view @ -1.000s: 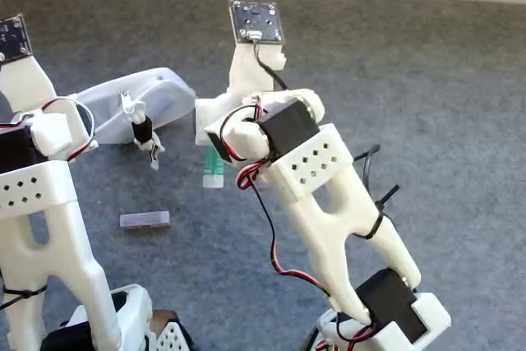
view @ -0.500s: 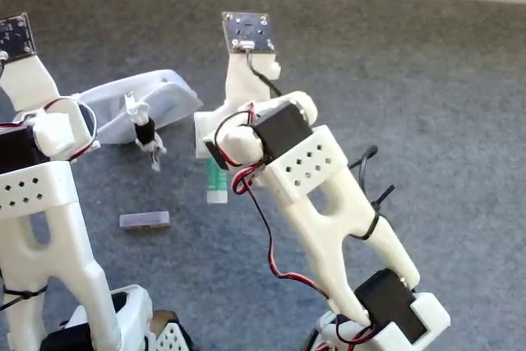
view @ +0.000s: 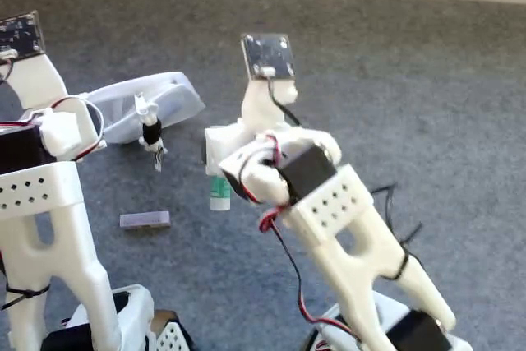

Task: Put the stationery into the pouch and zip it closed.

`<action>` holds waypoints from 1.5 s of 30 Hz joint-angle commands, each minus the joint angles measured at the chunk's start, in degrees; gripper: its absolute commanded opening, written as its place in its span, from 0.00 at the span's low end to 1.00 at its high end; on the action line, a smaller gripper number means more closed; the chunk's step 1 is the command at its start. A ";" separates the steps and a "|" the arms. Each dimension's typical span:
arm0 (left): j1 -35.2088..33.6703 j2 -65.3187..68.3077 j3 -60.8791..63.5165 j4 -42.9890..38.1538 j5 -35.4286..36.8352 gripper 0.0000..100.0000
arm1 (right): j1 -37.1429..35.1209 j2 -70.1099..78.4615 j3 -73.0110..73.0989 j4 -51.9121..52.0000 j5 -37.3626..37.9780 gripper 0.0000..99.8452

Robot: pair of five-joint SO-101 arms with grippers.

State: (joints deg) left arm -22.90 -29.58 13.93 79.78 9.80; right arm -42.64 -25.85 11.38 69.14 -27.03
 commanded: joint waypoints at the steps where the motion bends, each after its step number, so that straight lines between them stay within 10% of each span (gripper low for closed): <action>1: 1.01 -0.13 0.31 -0.53 0.00 0.01 | -0.48 -8.57 7.96 -8.84 -0.35 0.01; 27: 5.85 -0.13 0.31 -0.53 -0.44 0.01 | -0.48 -31.96 34.24 -36.88 -0.09 0.01; 45: 11.38 -0.22 0.13 1.05 -4.40 0.01 | -0.31 -32.31 35.21 -37.93 -0.09 0.01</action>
State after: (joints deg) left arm -12.79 -28.79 14.20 80.31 5.76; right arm -42.64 -56.35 47.25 32.57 -27.03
